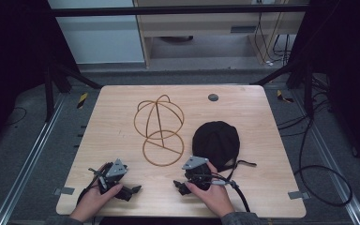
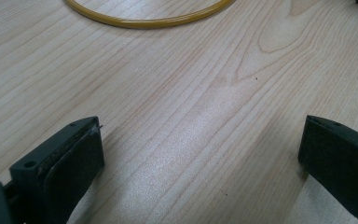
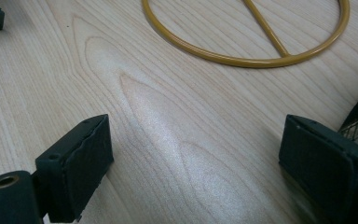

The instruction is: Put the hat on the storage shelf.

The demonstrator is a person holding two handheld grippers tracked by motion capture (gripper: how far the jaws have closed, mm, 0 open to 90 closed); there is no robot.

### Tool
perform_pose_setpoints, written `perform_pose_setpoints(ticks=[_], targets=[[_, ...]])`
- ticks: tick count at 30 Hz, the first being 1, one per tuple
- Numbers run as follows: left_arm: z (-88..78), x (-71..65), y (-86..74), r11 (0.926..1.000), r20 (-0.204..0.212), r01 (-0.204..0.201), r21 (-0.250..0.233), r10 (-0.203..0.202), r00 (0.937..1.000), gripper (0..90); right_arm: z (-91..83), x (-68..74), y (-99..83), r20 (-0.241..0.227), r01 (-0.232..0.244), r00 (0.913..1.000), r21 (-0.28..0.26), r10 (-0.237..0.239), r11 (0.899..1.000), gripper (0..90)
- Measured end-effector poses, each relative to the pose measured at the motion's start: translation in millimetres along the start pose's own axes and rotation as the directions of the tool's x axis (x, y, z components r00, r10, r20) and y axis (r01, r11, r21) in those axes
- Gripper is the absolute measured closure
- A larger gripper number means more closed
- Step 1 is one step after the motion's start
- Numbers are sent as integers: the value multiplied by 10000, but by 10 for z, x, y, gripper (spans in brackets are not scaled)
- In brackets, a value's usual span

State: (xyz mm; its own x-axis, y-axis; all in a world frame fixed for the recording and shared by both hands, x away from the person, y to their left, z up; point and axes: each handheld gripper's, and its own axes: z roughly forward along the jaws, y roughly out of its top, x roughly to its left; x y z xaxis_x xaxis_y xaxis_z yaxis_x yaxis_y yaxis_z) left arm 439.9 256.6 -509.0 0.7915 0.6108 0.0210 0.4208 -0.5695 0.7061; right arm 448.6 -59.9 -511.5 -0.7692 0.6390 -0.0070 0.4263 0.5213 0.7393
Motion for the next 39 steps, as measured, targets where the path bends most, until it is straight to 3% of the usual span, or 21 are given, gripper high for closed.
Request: perform_pose_setpoints(ticks=[18, 19, 20, 21, 23, 26, 34, 39], targets=[[0, 1, 2, 10000, 5, -1, 6, 1, 10000, 0, -12, 2, 2, 189, -94, 9998, 83, 92, 9999, 94], [0, 0, 2, 10000, 4, 0, 7, 0, 10000, 0, -72, 4, 37, 953, 288, 9950, 256, -311, 9993, 152], [0, 0, 2, 10000, 4, 0, 7, 0, 10000, 0, -72, 4, 37, 953, 288, 9950, 256, -311, 9993, 152], [1, 0, 2, 10000, 4, 9, -2, -9, 10000, 0, -110, 5, 54, 1244, 384, 9914, 186, -404, 9991, 145], [0, 1, 2, 10000, 7, -2, 10, 2, 10000, 0, -287, -32, 91, 1193, -11, 9928, -348, 53, 9994, 97], [0, 1, 2, 10000, 7, 0, 9, 0, 10000, 0, -370, -42, 74, 1355, -27, 9907, -574, 105, 9983, 92], [0, 1, 2, 10000, 11, 0, 12, 0, 10000, 0, -548, -38, 23, 1256, -217, 9916, -689, 303, 9974, 73], [0, 1, 2, 10000, 11, 3, 9, -3, 10000, 0, -679, -89, -22, 1426, -435, 9883, -784, 544, 9960, 67]])
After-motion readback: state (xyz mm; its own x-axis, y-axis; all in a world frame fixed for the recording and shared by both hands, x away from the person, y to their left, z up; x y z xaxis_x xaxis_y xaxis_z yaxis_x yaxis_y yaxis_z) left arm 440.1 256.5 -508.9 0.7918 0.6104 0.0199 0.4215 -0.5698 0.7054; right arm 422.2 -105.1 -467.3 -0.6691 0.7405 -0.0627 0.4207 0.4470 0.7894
